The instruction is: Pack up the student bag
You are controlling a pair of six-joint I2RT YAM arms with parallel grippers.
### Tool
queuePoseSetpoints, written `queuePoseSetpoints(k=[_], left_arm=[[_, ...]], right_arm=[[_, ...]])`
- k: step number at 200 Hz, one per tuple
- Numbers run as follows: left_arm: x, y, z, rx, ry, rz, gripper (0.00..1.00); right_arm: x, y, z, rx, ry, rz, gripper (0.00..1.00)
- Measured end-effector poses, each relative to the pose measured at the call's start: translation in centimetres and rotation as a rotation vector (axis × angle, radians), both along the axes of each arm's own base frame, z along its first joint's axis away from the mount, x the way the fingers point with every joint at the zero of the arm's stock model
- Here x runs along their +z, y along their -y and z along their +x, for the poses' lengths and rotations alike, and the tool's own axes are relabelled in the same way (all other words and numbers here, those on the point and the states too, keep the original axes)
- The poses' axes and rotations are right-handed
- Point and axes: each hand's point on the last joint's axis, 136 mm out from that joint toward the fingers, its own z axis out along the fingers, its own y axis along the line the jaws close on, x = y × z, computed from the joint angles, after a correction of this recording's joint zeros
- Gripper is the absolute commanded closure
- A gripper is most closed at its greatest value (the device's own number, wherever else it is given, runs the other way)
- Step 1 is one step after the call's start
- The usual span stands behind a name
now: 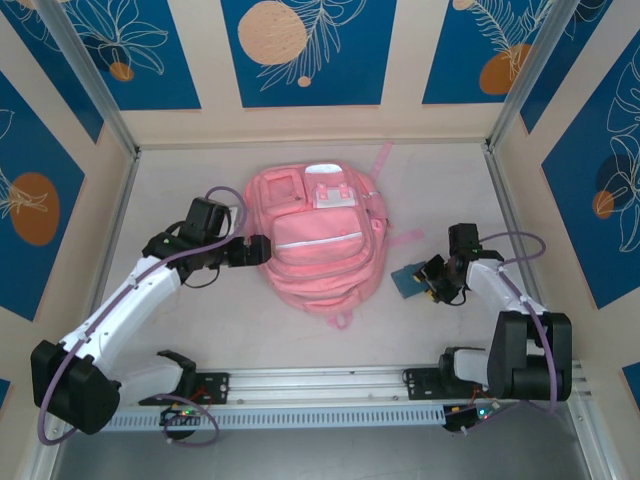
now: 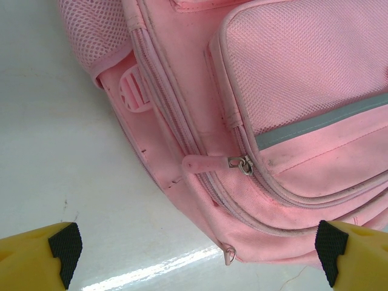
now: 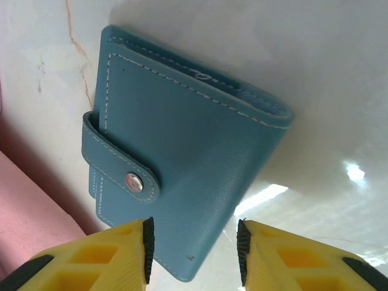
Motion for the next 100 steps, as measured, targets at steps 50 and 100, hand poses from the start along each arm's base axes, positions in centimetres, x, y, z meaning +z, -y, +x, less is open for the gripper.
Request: queuePoseSetpoints(k=[50, 100], left_arm=[[-0.1, 0.0, 0.0, 0.000, -0.002, 0.001, 0.00], [-0.1, 0.0, 0.0, 0.000, -0.002, 0.001, 0.00]], right_arm=[[-1.3, -0.1, 0.1, -0.021, -0.006, 0.061, 0.60], [-1.9, 0.0, 0.1, -0.028, -0.011, 0.071, 0.65]])
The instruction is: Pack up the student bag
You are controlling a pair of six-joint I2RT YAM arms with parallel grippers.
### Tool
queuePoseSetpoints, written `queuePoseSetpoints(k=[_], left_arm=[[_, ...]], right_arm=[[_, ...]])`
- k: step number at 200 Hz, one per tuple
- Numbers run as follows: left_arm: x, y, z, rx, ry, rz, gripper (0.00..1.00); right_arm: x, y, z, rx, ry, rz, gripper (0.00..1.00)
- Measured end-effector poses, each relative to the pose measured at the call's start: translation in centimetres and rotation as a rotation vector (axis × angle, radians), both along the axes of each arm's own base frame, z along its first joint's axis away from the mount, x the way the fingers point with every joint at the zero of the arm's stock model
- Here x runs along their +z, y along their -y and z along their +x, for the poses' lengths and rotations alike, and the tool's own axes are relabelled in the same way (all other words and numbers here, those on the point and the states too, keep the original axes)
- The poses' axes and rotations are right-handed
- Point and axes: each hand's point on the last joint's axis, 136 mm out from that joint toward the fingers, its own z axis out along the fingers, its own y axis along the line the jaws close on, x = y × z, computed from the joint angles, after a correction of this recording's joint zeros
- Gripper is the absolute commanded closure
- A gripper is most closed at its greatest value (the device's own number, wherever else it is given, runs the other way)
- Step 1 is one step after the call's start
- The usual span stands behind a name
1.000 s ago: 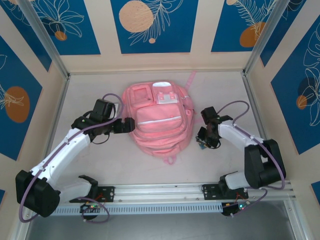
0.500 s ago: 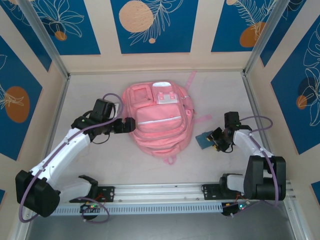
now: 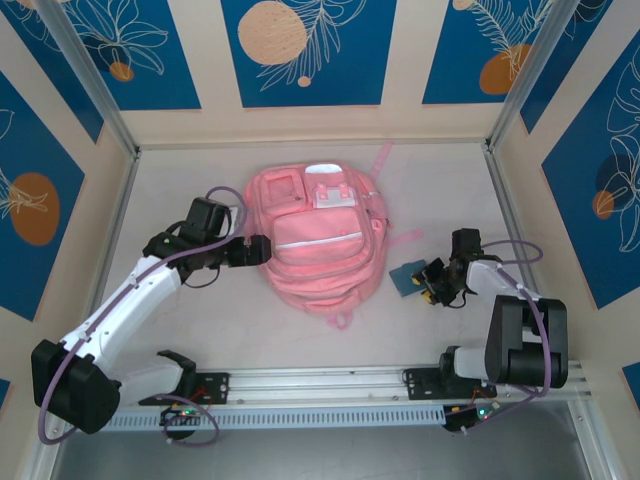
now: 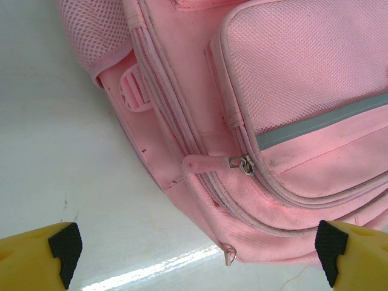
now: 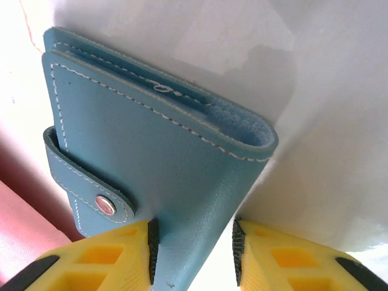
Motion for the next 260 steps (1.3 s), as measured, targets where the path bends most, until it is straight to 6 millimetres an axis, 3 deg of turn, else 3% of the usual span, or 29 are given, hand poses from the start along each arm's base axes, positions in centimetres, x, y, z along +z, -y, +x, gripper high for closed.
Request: queuePoseSetpoints(k=[39, 76, 97, 113, 145, 165, 217, 260], left_arm=[[0.4, 0.5, 0.0, -0.020, -0.004, -0.024, 0.00], [1.5, 1.9, 0.2, -0.076, 0.002, -0.066, 0.01], [2.4, 3.3, 0.4, -0.141, 0.019, -0.076, 0.03], [3.0, 4.9, 0.4, -0.209, 0.033, -0.071, 0.06], [3.2, 9.4, 0.1, -0.397, 0.062, -0.023, 0.11], [2.7, 12.2, -0.1, -0.513, 0.085, 0.032, 0.16], [-0.4, 17.3, -1.2, -0.799, 0.108, 0.205, 0.28], [-2.5, 18.7, -1.3, -0.912, 0.116, 0.323, 0.38]], right_arm=[[0.0, -0.2, 0.3, 0.004, 0.009, 0.019, 0.88], [1.3, 0.0, 0.6, 0.013, 0.054, -0.013, 1.00], [3.4, 0.2, 0.8, 0.033, 0.110, -0.046, 1.00], [6.0, 0.2, 1.3, 0.052, 0.187, -0.066, 1.00], [12.0, -0.2, 2.5, 0.091, 0.363, -0.079, 1.00], [14.2, -0.8, 2.6, 0.123, 0.414, -0.063, 1.00], [14.6, -2.0, 1.4, 0.167, 0.391, -0.022, 1.00], [14.6, -2.2, 1.3, 0.173, 0.392, -0.014, 1.00]])
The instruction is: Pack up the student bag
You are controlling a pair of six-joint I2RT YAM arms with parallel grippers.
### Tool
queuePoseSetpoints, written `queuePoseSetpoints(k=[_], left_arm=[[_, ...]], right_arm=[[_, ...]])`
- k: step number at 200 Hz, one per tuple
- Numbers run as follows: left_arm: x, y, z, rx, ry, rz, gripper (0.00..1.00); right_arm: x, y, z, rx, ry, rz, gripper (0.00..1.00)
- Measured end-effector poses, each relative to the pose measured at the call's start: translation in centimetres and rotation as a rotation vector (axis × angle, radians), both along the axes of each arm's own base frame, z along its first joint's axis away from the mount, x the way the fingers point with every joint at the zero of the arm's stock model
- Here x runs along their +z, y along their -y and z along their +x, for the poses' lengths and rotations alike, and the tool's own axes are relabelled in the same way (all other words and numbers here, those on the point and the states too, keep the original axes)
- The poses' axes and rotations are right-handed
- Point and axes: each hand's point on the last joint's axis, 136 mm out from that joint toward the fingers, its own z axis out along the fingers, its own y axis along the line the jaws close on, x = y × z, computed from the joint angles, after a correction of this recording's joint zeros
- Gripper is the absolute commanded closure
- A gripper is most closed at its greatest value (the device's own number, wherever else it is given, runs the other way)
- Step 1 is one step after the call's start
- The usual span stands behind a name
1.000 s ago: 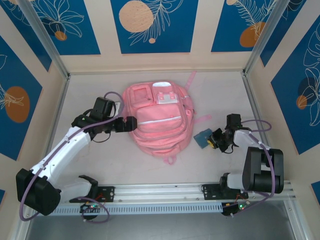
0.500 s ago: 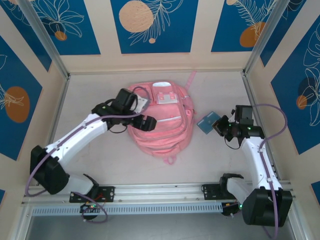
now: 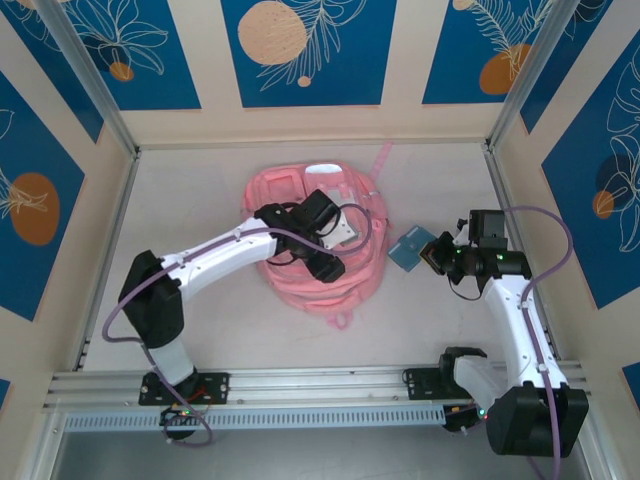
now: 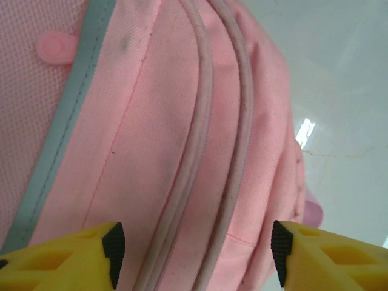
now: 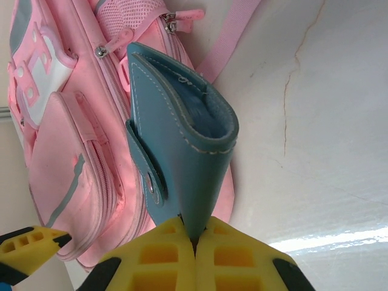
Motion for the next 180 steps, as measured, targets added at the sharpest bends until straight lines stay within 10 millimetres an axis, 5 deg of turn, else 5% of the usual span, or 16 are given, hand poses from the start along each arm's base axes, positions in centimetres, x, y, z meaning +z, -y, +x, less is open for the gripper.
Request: queuePoseSetpoints(k=[36, 69, 134, 180], left_arm=[[-0.7, 0.0, 1.5, 0.015, 0.039, 0.056, 0.42], [-1.1, 0.5, 2.5, 0.022, 0.043, 0.090, 0.66], [0.5, 1.0, 2.8, 0.019, 0.049, 0.093, 0.89], [2.1, 1.4, 3.9, 0.068, 0.091, 0.062, 0.92]], right_arm=[[-0.1, -0.2, -0.2, 0.007, -0.006, 0.003, 1.00], [-0.1, -0.2, -0.2, 0.008, -0.007, 0.003, 1.00], [0.5, -0.8, -0.5, 0.034, -0.001, 0.019, 1.00], [2.6, -4.6, -0.8, 0.179, 0.074, 0.126, 1.00]])
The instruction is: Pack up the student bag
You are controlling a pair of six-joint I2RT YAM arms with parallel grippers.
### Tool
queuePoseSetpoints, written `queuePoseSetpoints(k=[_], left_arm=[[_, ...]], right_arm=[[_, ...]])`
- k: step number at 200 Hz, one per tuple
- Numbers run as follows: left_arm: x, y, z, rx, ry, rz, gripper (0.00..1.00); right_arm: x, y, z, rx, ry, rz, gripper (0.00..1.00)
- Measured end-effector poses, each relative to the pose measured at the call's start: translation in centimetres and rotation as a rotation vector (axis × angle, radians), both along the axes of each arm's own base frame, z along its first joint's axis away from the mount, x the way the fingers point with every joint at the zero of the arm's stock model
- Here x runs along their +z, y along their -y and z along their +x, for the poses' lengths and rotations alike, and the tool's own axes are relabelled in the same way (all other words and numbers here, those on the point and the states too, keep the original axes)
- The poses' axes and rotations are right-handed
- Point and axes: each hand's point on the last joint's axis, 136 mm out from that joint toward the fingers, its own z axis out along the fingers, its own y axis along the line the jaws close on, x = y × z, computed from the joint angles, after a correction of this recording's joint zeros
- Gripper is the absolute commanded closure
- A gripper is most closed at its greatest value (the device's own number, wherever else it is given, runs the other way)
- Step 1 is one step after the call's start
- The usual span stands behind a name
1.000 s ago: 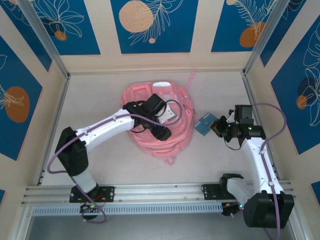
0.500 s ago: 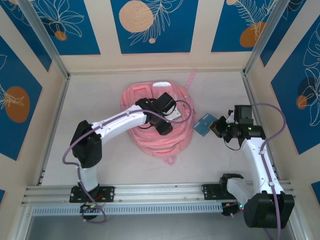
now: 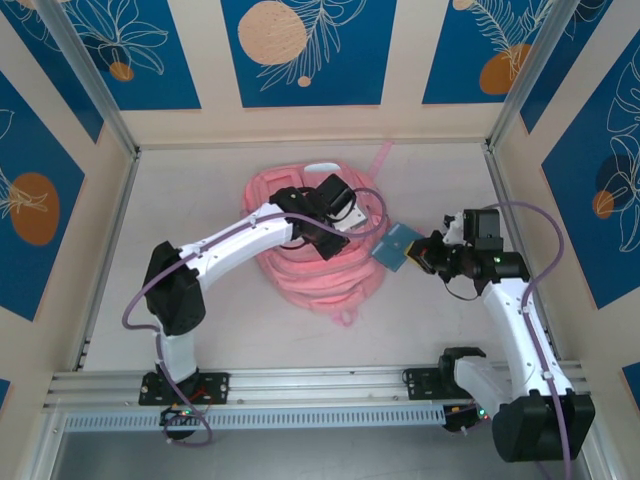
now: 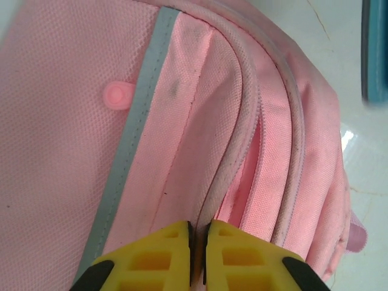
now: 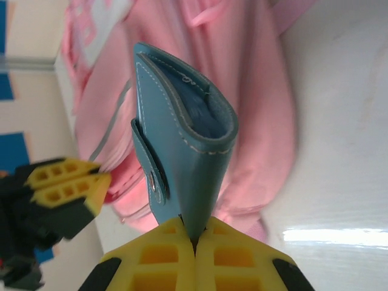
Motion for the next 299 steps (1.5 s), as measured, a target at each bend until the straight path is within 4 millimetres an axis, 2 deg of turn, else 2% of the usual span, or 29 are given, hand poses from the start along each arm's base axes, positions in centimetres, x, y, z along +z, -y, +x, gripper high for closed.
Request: queuePoseSetpoints(k=[20, 44, 87, 143, 204, 244, 265, 280, 287, 299], left_arm=[[0.8, 0.1, 0.6, 0.039, 0.021, -0.030, 0.95], [1.9, 0.1, 1.6, 0.088, 0.050, -0.071, 0.96], [2.8, -0.1, 2.6, 0.148, 0.068, -0.115, 0.97], [4.0, 0.0, 2.7, 0.158, 0.061, -0.171, 0.97], [4.0, 0.0, 2.6, 0.192, -0.020, -0.247, 0.96], [4.3, -0.9, 3.1, 0.245, -0.061, -0.292, 0.96], [4.3, -1.6, 3.6, 0.278, -0.073, -0.318, 0.96], [4.2, -1.9, 4.0, 0.299, -0.084, -0.332, 0.95], [4.2, -2.0, 4.2, 0.308, -0.087, -0.340, 0.92], [4.5, -2.1, 4.4, 0.320, -0.092, -0.362, 0.85]], right_arm=[[0.4, -2.8, -0.4, 0.099, 0.017, 0.039, 1.00], [-0.3, -5.5, -0.7, 0.184, -0.009, 0.071, 1.00], [-1.4, -7.6, 0.0, 0.211, -0.058, 0.096, 1.00], [-3.0, -8.8, 2.8, 0.117, -0.127, 0.139, 1.00], [-3.8, -13.7, 6.0, 0.034, -0.140, 0.168, 1.00], [-4.7, -16.3, 7.8, -0.027, -0.085, 0.134, 1.00], [-4.8, -17.4, 9.2, -0.047, -0.054, 0.153, 0.88], [-5.0, -18.2, 10.0, -0.042, -0.040, 0.178, 0.72], [-5.0, -18.4, 10.2, -0.035, -0.036, 0.182, 0.64], [-5.1, -18.5, 10.1, -0.033, -0.040, 0.185, 0.57]])
